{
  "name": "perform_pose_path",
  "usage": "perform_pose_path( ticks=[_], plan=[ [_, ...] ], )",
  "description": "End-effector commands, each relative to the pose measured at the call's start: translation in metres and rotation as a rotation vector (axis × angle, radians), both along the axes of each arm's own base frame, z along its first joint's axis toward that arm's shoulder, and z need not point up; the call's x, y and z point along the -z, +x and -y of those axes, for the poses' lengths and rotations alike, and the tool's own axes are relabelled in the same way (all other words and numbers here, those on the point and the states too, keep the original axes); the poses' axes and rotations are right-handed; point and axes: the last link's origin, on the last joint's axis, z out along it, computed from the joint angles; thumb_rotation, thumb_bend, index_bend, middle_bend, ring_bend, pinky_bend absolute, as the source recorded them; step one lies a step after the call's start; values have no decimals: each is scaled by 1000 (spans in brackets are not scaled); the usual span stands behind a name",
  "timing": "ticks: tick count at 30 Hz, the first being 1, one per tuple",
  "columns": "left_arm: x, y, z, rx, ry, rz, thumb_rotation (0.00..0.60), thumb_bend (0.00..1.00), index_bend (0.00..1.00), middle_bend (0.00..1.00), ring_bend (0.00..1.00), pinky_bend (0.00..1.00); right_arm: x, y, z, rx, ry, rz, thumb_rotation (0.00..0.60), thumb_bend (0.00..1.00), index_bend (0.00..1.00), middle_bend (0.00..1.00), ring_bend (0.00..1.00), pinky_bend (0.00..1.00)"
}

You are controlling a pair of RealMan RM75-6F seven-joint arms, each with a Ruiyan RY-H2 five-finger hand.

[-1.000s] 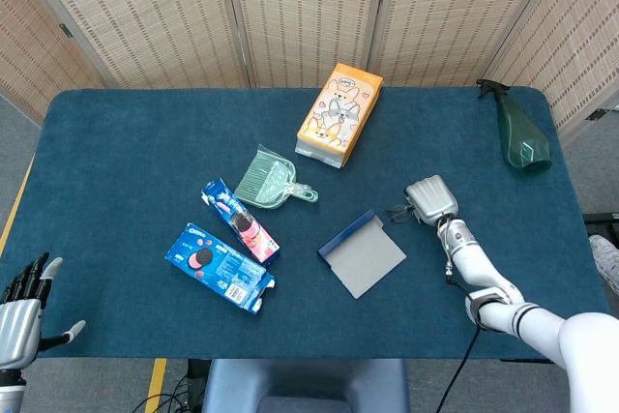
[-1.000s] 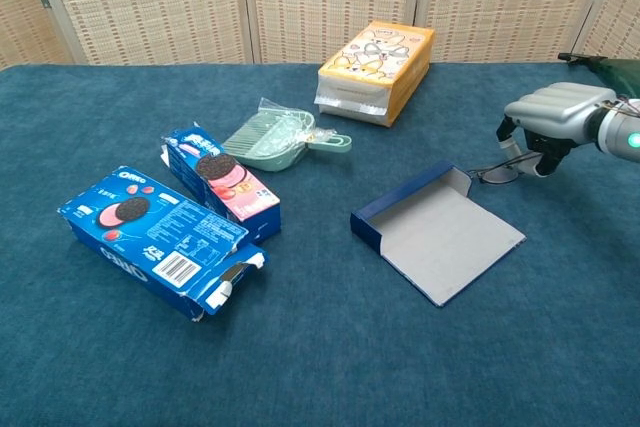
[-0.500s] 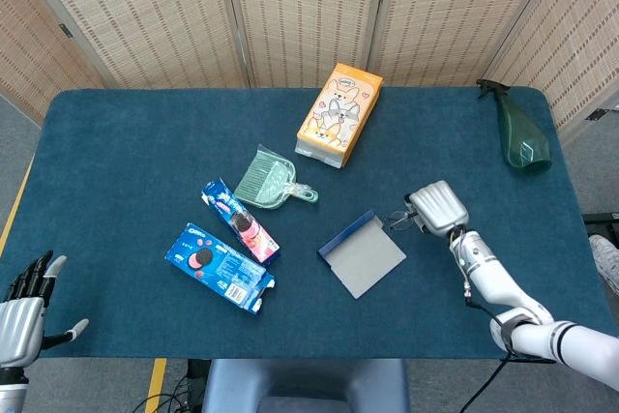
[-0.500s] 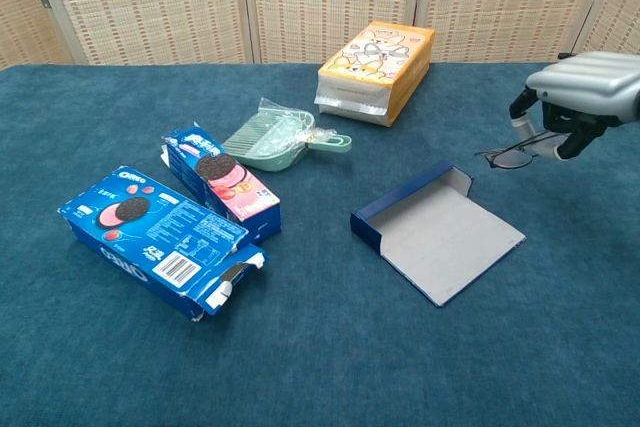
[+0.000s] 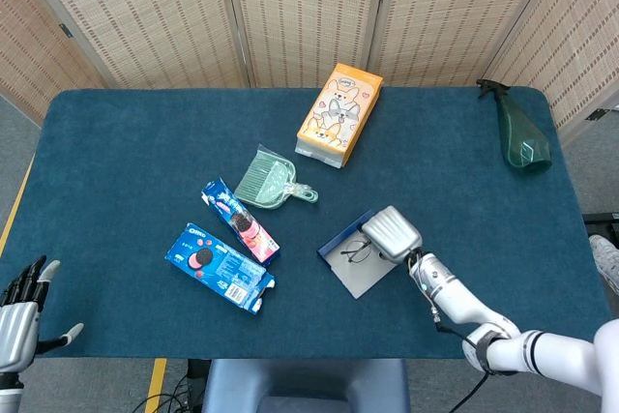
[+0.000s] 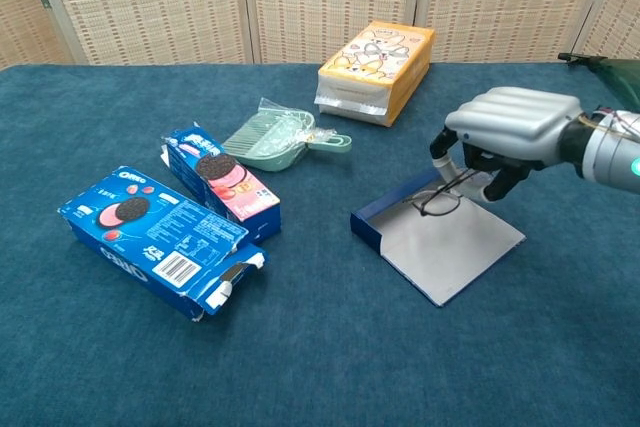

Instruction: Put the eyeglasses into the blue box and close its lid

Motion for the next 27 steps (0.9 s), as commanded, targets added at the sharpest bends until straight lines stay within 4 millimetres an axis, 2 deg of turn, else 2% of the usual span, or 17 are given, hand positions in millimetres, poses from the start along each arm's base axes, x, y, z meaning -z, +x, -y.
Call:
perform_pose_path(
  ticks=[1, 6, 17, 22, 27],
  plan=[
    [1, -2, 1, -5, -1, 2, 600, 129, 0, 0, 0, 156, 12, 2, -4, -16, 14, -12, 600, 476, 684, 1000, 1000, 1000],
    [1, -5, 1, -14, 1, 7, 600, 130, 0, 0, 0, 156, 16, 0, -5, -38, -19, -33, 600, 464, 650, 1000, 1000, 1000],
    [5, -6, 0, -11, -9, 16, 600, 129, 0, 0, 0, 156, 18, -10, -15, -17, -25, -41, 600, 451, 289, 1000, 1000, 1000],
    [6, -6, 0, -11, -10, 17, 600, 130, 0, 0, 0, 156, 18, -14, -16, -5, -22, -49, 600, 451, 166, 1000, 1000, 1000],
    [4, -6, 1, -13, -7, 14, 600, 130, 0, 0, 0, 156, 11, -12, -16, -11, -41, -27, 600, 445, 99, 1000, 1000, 1000]
  ],
)
